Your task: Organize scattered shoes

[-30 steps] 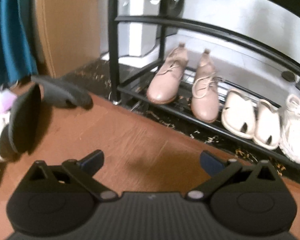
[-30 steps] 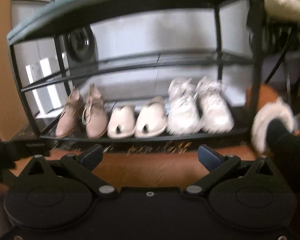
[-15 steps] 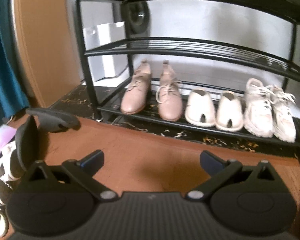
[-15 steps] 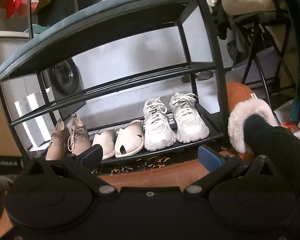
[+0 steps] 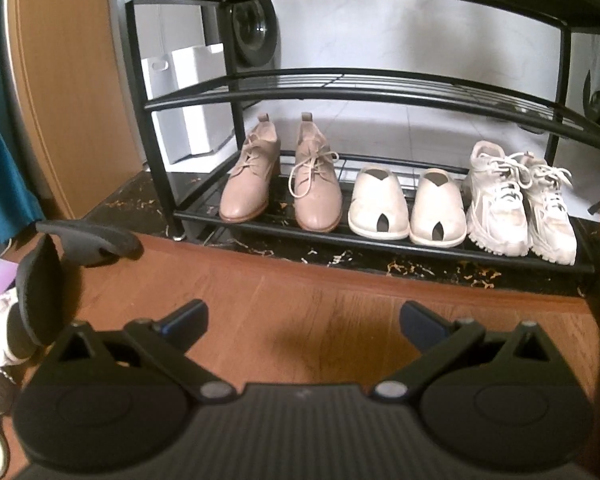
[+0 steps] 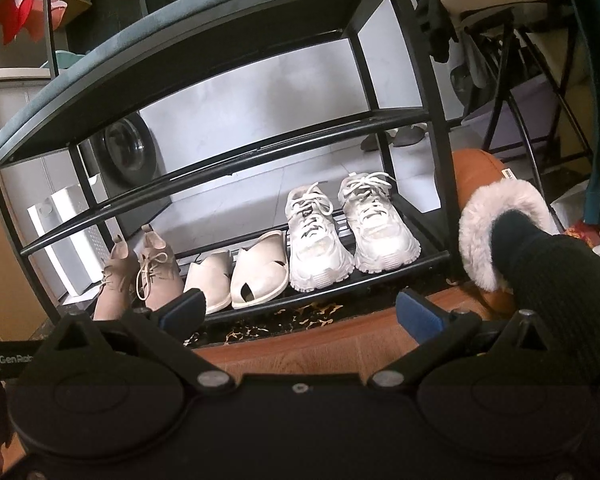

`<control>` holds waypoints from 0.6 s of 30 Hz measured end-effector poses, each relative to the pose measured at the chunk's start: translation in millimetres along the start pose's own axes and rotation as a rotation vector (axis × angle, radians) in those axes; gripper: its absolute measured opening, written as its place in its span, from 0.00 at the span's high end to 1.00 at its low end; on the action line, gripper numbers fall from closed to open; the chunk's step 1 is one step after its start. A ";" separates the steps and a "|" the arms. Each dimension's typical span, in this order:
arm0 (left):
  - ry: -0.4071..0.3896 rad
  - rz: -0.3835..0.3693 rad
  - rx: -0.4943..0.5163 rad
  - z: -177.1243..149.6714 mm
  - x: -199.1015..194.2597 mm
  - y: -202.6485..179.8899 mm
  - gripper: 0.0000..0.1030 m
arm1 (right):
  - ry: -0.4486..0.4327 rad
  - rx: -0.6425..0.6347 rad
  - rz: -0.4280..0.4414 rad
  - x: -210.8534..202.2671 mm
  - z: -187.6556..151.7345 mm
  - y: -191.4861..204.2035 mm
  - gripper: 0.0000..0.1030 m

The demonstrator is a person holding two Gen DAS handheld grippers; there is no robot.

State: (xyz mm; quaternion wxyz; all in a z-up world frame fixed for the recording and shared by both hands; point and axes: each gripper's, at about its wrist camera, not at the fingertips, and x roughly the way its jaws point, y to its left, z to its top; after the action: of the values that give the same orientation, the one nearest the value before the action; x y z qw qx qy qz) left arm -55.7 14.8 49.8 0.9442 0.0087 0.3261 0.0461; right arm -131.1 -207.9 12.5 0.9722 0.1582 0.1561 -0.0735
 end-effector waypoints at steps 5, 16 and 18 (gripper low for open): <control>0.011 -0.019 -0.014 -1.2 4.4 1.5 0.01 | 0.008 -0.009 -0.018 4.1 -2.0 0.8 0.00; 0.010 -0.047 -0.030 -3.7 6.5 3.0 0.01 | -0.188 -0.063 -0.133 -13.0 1.3 1.3 0.00; -0.001 -0.049 -0.019 -5.0 5.0 0.9 0.01 | -0.235 -0.076 -0.138 -18.9 1.3 3.2 0.00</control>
State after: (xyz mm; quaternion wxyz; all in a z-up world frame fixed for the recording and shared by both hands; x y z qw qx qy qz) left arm -54.8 16.1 42.9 0.9452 -0.0080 0.3253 0.0261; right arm -147.9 -203.5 20.8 0.9817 0.1003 0.0544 -0.1522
